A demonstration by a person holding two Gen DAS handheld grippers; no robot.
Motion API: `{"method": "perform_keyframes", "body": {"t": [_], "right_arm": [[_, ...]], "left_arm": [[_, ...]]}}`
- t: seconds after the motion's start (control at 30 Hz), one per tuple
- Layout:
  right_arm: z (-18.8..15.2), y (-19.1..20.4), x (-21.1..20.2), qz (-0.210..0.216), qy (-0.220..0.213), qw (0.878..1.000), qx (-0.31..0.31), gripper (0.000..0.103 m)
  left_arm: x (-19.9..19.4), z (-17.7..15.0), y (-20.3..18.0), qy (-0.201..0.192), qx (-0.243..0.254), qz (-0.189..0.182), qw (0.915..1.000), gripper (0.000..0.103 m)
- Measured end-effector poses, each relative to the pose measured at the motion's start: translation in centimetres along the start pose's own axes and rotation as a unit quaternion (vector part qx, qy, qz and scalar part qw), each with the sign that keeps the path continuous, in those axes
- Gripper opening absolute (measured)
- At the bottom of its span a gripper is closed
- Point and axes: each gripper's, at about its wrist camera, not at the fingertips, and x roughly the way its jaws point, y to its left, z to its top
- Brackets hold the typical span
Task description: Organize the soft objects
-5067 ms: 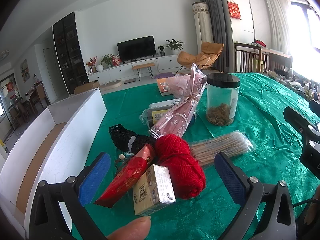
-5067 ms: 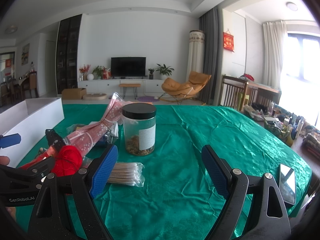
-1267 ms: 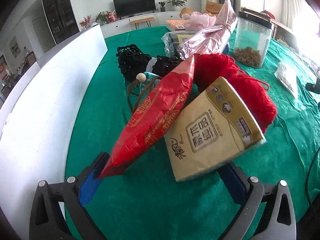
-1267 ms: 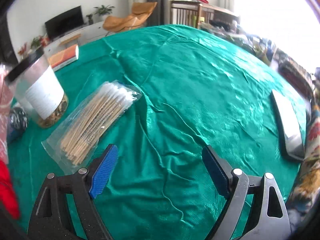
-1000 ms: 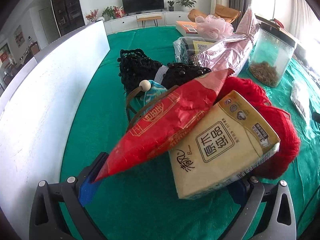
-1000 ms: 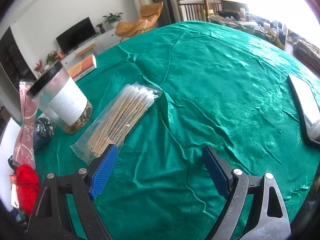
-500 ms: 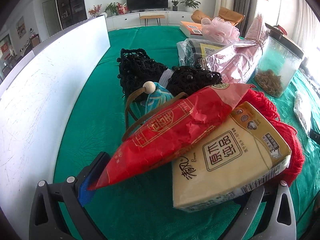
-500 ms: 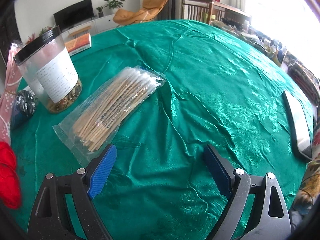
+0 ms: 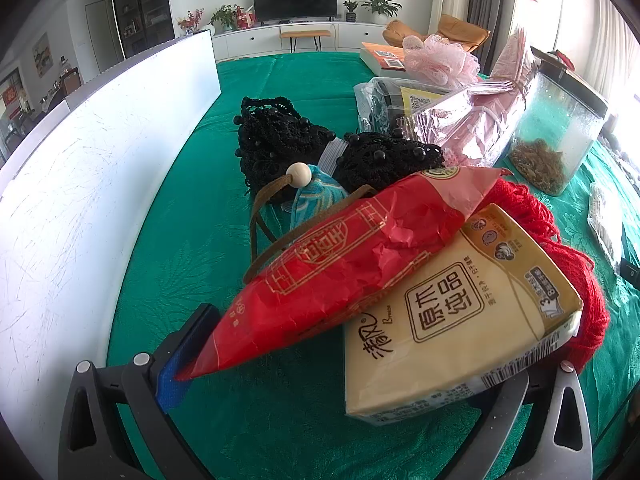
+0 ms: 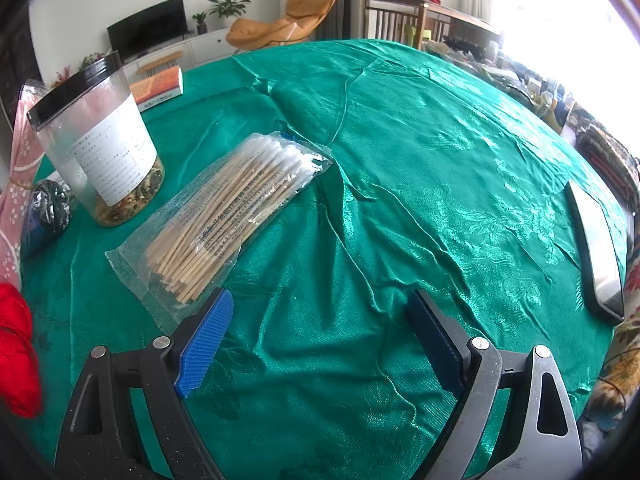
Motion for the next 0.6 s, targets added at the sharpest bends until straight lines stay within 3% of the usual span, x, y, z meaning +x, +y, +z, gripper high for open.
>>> {"method": "perform_keyframes", "body": {"t": [0.6], "right_arm": [[-0.01, -0.01, 0.00, 0.000, 0.000, 1.000, 0.000, 0.092]], "left_arm": [[0.13, 0.10, -0.05, 0.000, -0.001, 0.001, 1.0000, 0.103]]}}
